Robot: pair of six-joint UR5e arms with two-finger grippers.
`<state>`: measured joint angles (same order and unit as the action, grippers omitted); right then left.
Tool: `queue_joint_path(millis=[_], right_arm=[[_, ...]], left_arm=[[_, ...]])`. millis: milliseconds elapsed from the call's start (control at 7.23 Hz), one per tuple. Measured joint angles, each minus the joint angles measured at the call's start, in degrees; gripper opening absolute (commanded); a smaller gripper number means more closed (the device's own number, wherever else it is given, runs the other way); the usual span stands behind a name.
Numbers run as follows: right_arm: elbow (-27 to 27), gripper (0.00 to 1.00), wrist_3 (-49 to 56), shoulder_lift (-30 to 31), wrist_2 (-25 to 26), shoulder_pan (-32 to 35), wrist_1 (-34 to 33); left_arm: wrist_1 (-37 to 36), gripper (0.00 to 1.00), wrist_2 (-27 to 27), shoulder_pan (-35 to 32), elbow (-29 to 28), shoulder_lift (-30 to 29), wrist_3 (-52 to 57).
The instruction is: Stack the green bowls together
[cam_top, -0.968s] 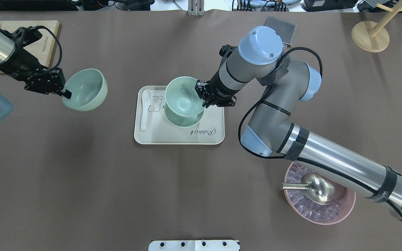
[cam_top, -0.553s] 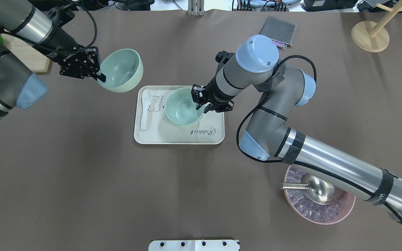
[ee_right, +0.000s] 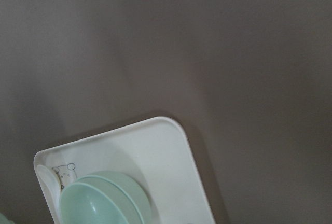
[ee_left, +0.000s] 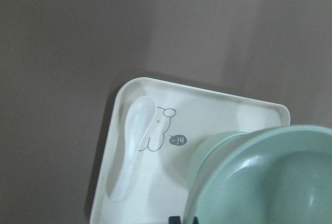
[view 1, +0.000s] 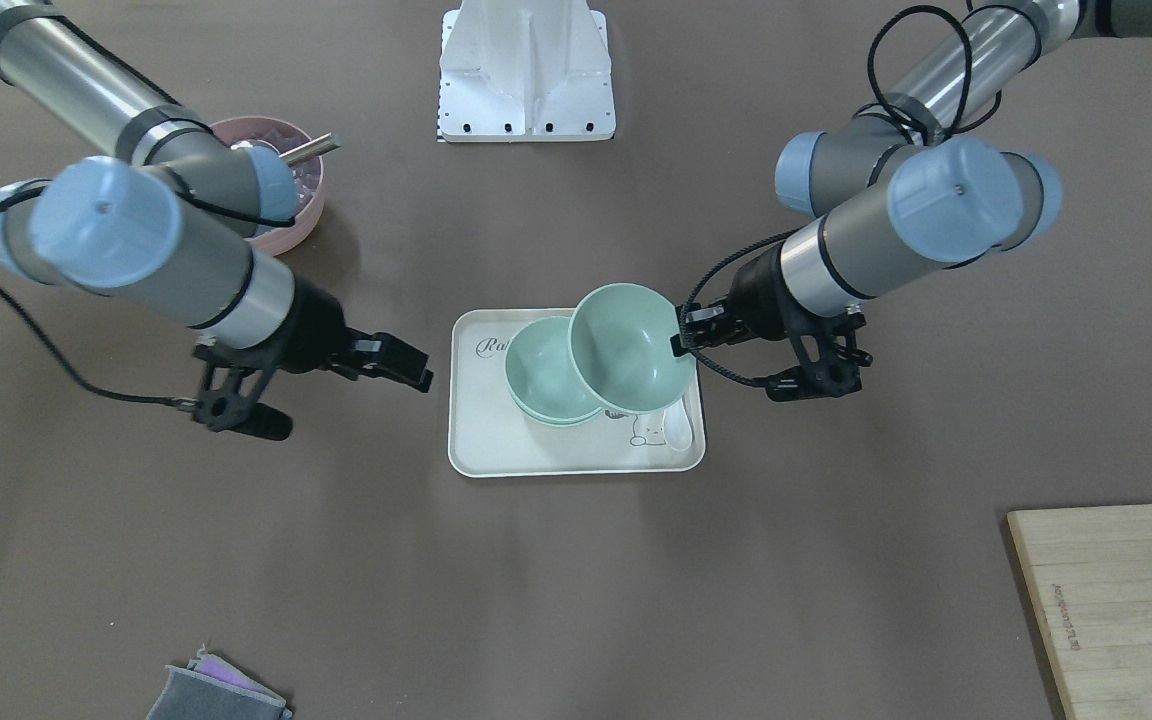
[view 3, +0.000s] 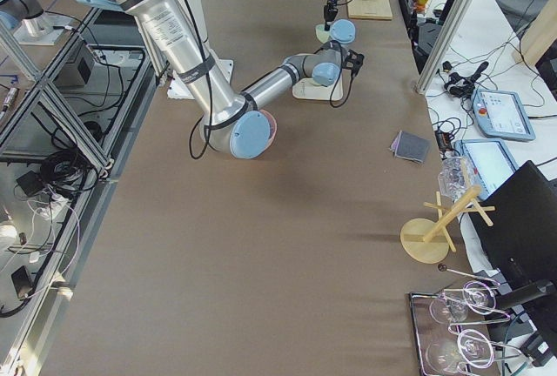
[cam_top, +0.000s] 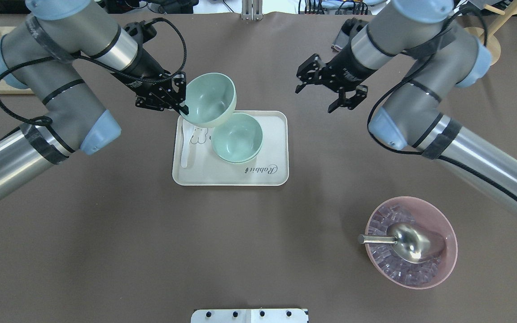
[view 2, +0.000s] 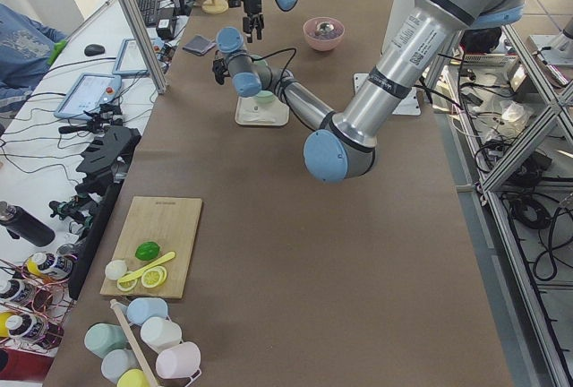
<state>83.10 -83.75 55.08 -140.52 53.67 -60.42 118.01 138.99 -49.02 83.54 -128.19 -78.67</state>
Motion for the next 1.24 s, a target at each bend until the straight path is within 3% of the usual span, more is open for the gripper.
queue_joint_path(millis=[138,277,691,968,1245], right_arm=[[0.04,1.00,3.34,2.21,-3.18,3.43,-0.05],[-0.18,1.00,5.93,3.79,-4.61,5.58,-0.10],[-0.89,1.00,8.83,5.44,-5.01,7.57,-0.36],[-2.22,1.00,11.16,5.66,-5.13,9.24,-0.49],[-3.22,1.00,15.79,7.21,-5.31,11.99,-0.68]], left_arm=[[0.39,0.38,-2.96,2.27,-1.28,-1.43,-0.36],[0.62,0.98,-6.18,4.08,-2.61,-2.97,-0.52],[7.52,0.98,-9.58,4.98,-6.54,-3.81,-1.13],[9.56,0.98,-4.61,0.19,-6.61,-1.53,-0.89],[9.80,0.98,1.60,-6.40,-1.68,4.60,1.18]])
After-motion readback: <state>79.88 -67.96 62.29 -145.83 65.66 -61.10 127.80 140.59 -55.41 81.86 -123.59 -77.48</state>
